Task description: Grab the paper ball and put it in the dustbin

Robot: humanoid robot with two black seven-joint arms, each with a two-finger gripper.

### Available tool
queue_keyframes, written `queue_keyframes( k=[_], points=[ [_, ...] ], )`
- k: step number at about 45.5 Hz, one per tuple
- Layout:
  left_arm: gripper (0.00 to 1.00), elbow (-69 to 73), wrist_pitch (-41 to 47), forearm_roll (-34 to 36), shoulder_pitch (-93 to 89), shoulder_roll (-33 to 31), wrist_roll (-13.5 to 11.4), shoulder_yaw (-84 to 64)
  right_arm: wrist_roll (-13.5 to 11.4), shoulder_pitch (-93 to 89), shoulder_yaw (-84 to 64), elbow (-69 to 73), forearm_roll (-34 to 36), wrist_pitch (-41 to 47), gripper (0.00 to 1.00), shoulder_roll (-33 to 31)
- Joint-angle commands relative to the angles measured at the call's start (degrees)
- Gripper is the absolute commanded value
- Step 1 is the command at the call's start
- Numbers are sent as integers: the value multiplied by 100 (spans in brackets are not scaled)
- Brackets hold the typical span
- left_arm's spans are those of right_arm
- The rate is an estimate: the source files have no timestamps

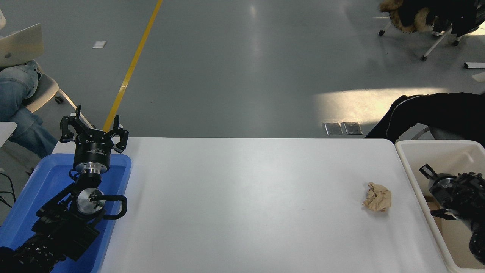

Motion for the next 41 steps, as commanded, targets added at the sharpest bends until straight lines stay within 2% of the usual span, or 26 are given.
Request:
queue_keyframes(
  k=[1, 31, 41],
  points=[
    [99, 0, 9, 19, -9, 11, 11, 30, -83, -106, 77, -121, -23, -100, 0, 103],
    [99, 0, 18, 2, -26, 11, -6, 48, -22, -45, 68, -94, -23, 67, 0, 95],
    [99, 0, 9, 11, -17, 11, -6, 48, 66, 833, 121, 1178, -85, 357, 0, -300]
  ],
)
